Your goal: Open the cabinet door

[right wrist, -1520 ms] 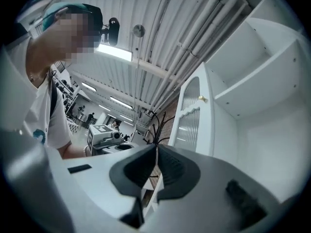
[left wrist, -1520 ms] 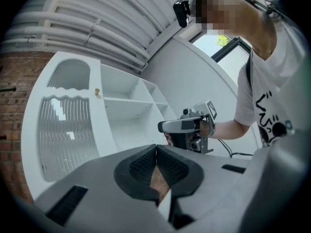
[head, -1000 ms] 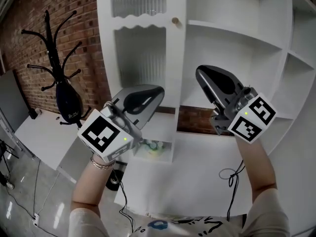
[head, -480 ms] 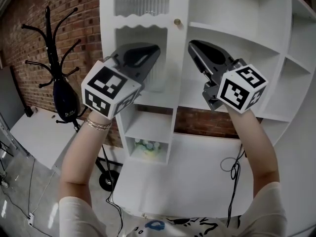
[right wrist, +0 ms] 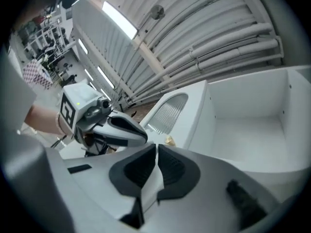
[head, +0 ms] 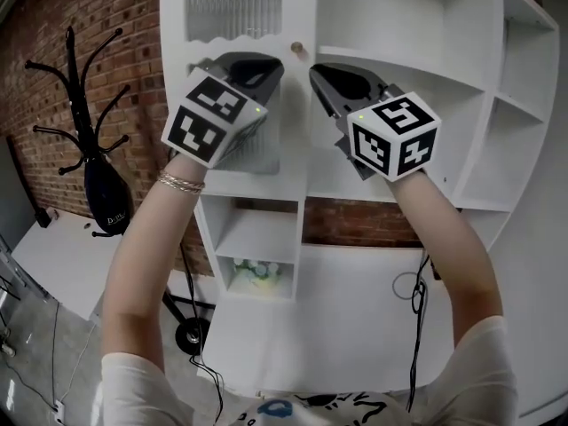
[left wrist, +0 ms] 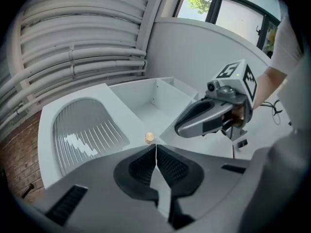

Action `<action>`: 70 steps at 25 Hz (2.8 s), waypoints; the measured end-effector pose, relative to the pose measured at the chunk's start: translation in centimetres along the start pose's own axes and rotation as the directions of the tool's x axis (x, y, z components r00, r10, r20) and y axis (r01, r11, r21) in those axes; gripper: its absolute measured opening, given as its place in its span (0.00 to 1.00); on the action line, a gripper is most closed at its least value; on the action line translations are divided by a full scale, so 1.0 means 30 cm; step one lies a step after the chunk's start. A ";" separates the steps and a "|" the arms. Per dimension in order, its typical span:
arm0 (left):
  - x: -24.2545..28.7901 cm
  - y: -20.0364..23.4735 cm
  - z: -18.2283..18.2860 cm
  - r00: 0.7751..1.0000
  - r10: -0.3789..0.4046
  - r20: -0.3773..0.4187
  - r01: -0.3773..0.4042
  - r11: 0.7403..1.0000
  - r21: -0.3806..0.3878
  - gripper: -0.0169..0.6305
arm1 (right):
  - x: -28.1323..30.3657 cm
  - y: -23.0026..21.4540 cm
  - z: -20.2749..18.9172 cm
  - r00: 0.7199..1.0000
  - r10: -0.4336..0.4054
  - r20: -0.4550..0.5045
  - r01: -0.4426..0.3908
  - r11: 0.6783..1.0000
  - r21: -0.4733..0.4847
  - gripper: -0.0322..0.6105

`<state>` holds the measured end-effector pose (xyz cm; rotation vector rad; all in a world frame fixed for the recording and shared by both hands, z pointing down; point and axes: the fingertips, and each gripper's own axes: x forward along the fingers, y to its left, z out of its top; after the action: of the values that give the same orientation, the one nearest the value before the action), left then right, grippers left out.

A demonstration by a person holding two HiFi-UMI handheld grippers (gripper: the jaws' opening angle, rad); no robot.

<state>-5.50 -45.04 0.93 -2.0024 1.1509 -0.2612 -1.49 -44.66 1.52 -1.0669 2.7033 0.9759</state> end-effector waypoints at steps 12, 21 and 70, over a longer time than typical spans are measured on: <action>0.129 0.048 0.016 0.985 0.007 -0.172 0.025 0.983 0.184 0.20 | 0.007 0.004 0.052 1.000 -0.014 -0.011 0.012 0.988 -0.151 0.10; 0.191 0.041 0.016 0.957 0.059 -0.286 0.056 0.924 0.378 0.19 | -0.019 -0.065 0.016 0.998 -0.057 -0.021 0.056 0.997 -0.047 0.10; -0.231 0.036 0.203 0.989 -0.138 0.051 0.139 0.990 -0.019 0.15 | -0.190 0.384 0.283 0.897 0.340 0.281 -0.378 0.922 0.090 0.10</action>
<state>-6.91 -36.53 -2.52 -2.0999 0.9894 -0.2685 -5.82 -29.93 2.58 -0.3817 2.7432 0.8741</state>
